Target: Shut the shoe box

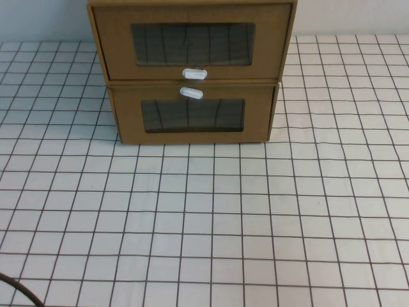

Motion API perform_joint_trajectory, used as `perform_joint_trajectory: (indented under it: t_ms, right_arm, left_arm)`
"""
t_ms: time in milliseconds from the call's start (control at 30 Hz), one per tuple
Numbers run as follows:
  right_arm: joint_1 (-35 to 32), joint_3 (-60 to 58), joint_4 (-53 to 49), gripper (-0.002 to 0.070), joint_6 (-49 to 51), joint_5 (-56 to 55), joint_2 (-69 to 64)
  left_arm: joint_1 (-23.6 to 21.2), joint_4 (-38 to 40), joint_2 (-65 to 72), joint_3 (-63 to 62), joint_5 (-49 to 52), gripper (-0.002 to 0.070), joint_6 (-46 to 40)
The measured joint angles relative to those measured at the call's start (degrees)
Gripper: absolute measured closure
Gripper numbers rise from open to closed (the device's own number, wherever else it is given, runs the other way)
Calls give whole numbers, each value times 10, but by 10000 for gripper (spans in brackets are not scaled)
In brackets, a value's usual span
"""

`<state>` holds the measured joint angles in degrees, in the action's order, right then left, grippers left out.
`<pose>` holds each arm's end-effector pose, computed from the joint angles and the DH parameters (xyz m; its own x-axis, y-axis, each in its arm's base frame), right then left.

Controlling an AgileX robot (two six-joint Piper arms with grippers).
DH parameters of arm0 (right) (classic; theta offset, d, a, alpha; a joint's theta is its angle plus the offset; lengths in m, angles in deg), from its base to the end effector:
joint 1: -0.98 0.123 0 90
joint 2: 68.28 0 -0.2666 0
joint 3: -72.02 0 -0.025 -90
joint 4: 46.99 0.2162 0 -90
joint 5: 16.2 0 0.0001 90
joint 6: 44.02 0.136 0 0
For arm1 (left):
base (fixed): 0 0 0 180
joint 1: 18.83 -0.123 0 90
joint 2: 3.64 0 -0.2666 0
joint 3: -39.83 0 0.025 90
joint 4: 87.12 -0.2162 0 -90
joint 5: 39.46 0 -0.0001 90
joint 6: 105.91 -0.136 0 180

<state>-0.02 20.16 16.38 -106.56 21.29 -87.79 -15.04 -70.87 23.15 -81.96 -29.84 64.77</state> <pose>0.0609 0.0730 0.3041 0.0386 -0.0713 -0.9967 -0.5279 0.8454 -0.0810 0.1100 -0.0137 0.2768 -0.0865 -0.1113 -0.9900 0.1032 0.9874 -0.1200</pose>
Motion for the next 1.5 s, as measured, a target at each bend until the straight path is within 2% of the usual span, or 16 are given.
perform_joint_trajectory:
  t_ms: [167,400,667,967,1500]
  right_arm:
    - [0,0,0,689,0,14,0]
    - [0,0,0,689,0,18,0]
    - [0,0,0,689,0,23,0]
    - [0,0,0,690,0,35,0]
    - [0,0,0,690,0,37,0]
  left_arm:
    - [0,-2,-70,34,-19,680,0]
    - [0,-84,-173,179,-61,680,28]
    - [0,-168,-189,200,114,680,58]
    - [0,-170,-189,200,121,680,93]
    - [0,-169,-190,200,122,680,96]
